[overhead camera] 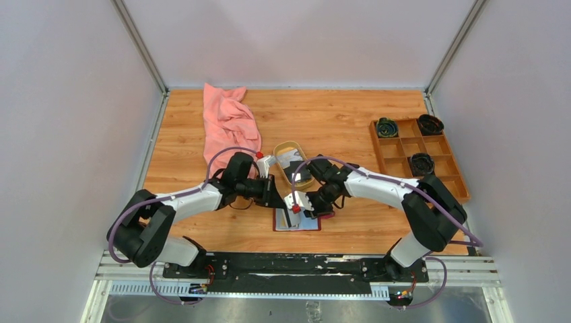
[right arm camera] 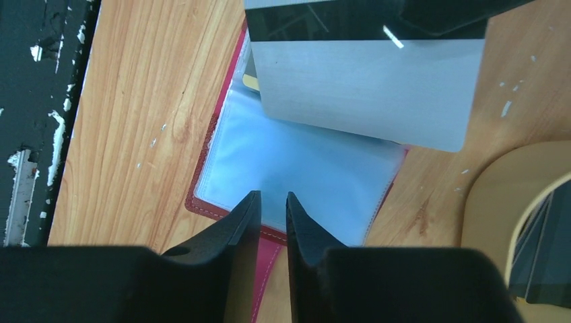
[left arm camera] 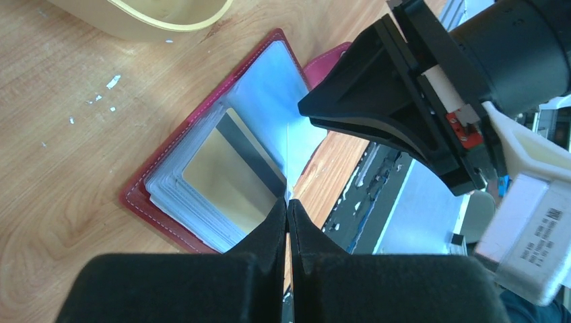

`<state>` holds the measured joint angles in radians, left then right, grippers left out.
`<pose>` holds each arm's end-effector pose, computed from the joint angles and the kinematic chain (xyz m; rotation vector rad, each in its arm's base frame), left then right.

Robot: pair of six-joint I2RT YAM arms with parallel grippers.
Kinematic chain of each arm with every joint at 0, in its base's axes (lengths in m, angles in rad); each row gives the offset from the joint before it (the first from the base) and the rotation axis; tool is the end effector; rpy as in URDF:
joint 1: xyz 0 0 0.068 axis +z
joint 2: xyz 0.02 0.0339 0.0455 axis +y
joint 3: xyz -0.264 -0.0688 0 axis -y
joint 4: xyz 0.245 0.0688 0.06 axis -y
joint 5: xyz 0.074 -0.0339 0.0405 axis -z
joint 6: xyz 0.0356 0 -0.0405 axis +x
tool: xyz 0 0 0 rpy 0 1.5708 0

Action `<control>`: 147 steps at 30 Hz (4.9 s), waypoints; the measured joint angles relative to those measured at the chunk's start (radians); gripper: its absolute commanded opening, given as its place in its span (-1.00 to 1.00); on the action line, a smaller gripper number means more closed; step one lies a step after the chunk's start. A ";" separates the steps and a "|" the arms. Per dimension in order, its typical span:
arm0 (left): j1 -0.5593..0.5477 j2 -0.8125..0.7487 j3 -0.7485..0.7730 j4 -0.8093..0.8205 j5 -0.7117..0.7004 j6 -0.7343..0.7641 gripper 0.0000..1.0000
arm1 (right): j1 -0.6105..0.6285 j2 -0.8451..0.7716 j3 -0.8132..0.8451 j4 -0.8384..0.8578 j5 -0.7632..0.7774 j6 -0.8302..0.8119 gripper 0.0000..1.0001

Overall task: Put the credit cards into the card holder
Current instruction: Insert the credit card into the card holder.

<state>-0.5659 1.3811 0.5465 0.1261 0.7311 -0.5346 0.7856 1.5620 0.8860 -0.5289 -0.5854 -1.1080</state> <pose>0.2029 -0.1571 0.1661 0.4640 2.4132 -1.3718 0.1865 0.2144 0.1742 -2.2010 1.4055 0.6981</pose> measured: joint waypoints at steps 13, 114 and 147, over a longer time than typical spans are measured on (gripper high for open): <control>-0.013 0.000 0.028 -0.059 -0.063 -0.024 -1.00 | -0.011 -0.059 0.022 -0.039 -0.067 0.020 -0.40; -0.183 0.018 0.213 -0.391 -0.365 -0.129 -1.00 | -0.036 -0.140 0.022 -0.048 -0.124 0.024 -0.44; -0.183 0.029 0.179 -0.332 -0.382 -0.167 -1.00 | -0.036 -0.140 0.022 -0.048 -0.126 0.024 -0.44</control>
<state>-0.7490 1.4105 0.7254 -0.2054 0.3489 -0.7017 0.7494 1.4216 0.9081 -0.5774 -0.7113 -1.0843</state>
